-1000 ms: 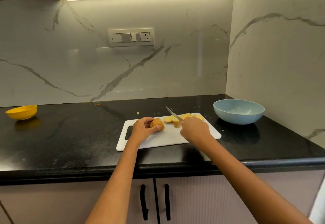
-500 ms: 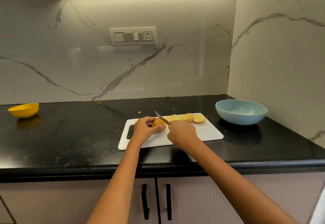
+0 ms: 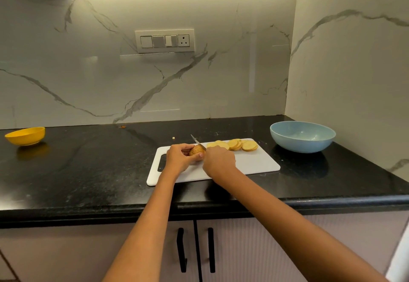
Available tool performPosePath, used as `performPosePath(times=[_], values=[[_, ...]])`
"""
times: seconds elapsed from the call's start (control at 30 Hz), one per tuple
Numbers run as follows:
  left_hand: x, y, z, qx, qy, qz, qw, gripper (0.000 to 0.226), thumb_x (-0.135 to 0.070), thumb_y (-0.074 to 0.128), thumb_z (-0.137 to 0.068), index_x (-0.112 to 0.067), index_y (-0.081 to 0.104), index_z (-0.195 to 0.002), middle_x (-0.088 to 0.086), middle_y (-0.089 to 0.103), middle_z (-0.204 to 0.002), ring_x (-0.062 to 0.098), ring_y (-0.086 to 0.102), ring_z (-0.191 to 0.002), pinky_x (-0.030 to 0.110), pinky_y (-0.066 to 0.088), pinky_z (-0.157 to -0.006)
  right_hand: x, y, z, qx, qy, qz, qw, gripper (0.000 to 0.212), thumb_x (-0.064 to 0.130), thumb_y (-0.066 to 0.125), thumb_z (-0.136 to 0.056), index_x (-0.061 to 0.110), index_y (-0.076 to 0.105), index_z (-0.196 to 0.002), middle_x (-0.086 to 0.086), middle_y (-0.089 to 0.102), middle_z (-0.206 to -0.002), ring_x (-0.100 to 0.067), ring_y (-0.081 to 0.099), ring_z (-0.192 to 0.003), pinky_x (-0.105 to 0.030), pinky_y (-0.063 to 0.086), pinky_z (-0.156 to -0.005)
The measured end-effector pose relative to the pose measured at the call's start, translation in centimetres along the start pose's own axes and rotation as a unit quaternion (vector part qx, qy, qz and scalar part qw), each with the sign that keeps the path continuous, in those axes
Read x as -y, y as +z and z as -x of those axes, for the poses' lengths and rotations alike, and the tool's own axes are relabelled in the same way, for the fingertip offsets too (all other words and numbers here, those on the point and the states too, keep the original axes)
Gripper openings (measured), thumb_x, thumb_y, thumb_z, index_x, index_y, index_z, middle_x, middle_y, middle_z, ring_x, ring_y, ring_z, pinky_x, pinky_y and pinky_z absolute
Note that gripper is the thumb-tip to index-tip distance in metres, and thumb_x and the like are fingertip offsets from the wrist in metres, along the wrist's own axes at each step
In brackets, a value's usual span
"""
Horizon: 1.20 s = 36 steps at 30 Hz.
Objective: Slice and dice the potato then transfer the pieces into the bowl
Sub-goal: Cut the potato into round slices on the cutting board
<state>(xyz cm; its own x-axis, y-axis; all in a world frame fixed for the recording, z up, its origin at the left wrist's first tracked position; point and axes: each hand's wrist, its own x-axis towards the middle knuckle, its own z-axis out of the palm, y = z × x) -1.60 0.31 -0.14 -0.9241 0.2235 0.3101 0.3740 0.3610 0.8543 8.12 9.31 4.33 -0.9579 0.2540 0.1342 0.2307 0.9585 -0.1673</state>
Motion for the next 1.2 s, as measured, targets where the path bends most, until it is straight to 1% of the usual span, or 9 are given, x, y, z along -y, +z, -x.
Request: performPosePath(times=[0.13,0.3,0.5,0.67,0.77,0.87,0.93,1.1,1.2], values=[[0.0,-0.1,0.0,0.003,0.014,-0.009,1.0,0.053,-0.019,0.082,-0.067,-0.008,0.065,-0.116,0.009,0.067,-0.111,0.018,0.061,-0.1,0.028,0.049,-0.089,-0.6,0.7,0.7,0.003,-0.005,0.01,1.0,0.029,0.014,0.047,-0.097,0.01,0.052,-0.125,-0.009,0.059,-0.121,-0.023,0.057,-0.108,-0.027,0.045,-0.085],[0.1,-0.2,0.1,-0.001,0.018,-0.001,1.0,0.053,-0.021,0.084,-0.065,-0.007,0.067,-0.113,0.011,0.069,-0.106,0.021,0.065,-0.098,0.037,0.051,-0.093,-0.6,-0.2,-0.5,0.037,0.006,-0.019,0.999,0.029,0.019,0.045,-0.098,0.008,0.052,-0.124,-0.009,0.058,-0.12,-0.023,0.056,-0.109,-0.027,0.043,-0.082],[-0.1,-0.2,0.3,0.002,0.018,-0.017,1.0,0.057,-0.023,0.084,-0.066,-0.007,0.064,-0.117,0.01,0.067,-0.111,0.017,0.062,-0.099,0.025,0.047,-0.087,-1.1,0.2,-0.1,0.066,-0.001,-0.005,0.998,0.031,0.02,0.046,-0.097,0.009,0.051,-0.126,-0.009,0.056,-0.123,-0.022,0.054,-0.112,-0.027,0.043,-0.088],[0.0,-0.2,0.3,-0.004,0.022,-0.012,1.0,0.059,-0.021,0.085,-0.063,-0.006,0.064,-0.116,0.013,0.067,-0.111,0.022,0.063,-0.102,0.031,0.049,-0.092,-1.1,0.1,-0.3,0.08,0.002,0.001,0.997,0.031,0.019,0.045,-0.097,0.008,0.052,-0.126,-0.009,0.055,-0.126,-0.023,0.053,-0.115,-0.028,0.042,-0.091],[0.1,-0.2,0.4,-0.001,0.022,-0.017,1.0,0.058,-0.021,0.084,-0.065,-0.005,0.063,-0.117,0.014,0.067,-0.111,0.023,0.062,-0.103,0.031,0.049,-0.091,-0.6,0.0,-0.4,0.074,-0.011,0.011,0.997,0.031,0.018,0.044,-0.098,0.008,0.052,-0.126,-0.01,0.055,-0.128,-0.024,0.053,-0.116,-0.029,0.042,-0.092],[0.0,0.1,0.4,-0.001,0.023,-0.035,0.999,0.058,-0.026,0.081,-0.07,-0.006,0.06,-0.12,0.012,0.064,-0.115,0.022,0.06,-0.105,0.026,0.046,-0.087,-1.7,-0.2,0.1,0.071,-0.016,0.025,0.997,0.029,0.019,0.044,-0.098,0.008,0.054,-0.123,-0.009,0.057,-0.123,-0.023,0.054,-0.113,-0.027,0.043,-0.087],[0.1,0.1,0.3,0.002,0.018,-0.043,0.999,0.059,-0.029,0.079,-0.071,-0.007,0.059,-0.122,0.011,0.063,-0.118,0.022,0.058,-0.107,0.028,0.045,-0.089,-2.6,-0.1,0.5,0.064,-0.021,0.035,0.997,0.028,0.021,0.043,-0.098,0.009,0.055,-0.12,-0.008,0.058,-0.12,-0.023,0.055,-0.11,-0.027,0.042,-0.082],[0.0,0.1,0.3,-0.013,0.021,-0.064,0.998,0.053,-0.03,0.073,-0.079,-0.006,0.058,-0.123,0.011,0.062,-0.12,0.023,0.057,-0.108,0.027,0.043,-0.088,-3.5,0.9,1.4,0.032,-0.051,0.09,0.994,0.027,0.016,0.041,-0.098,0.01,0.054,-0.121,-0.008,0.056,-0.122,-0.023,0.055,-0.11,-0.029,0.042,-0.083],[0.1,0.1,0.2,-0.006,0.012,-0.062,0.998,0.052,-0.029,0.073,-0.078,-0.007,0.057,-0.122,0.011,0.061,-0.121,0.022,0.057,-0.107,0.029,0.044,-0.089,-4.3,0.6,1.5,0.025,-0.043,0.086,0.995,0.026,0.019,0.041,-0.099,0.011,0.055,-0.119,-0.007,0.057,-0.119,-0.022,0.057,-0.107,-0.028,0.041,-0.081]])
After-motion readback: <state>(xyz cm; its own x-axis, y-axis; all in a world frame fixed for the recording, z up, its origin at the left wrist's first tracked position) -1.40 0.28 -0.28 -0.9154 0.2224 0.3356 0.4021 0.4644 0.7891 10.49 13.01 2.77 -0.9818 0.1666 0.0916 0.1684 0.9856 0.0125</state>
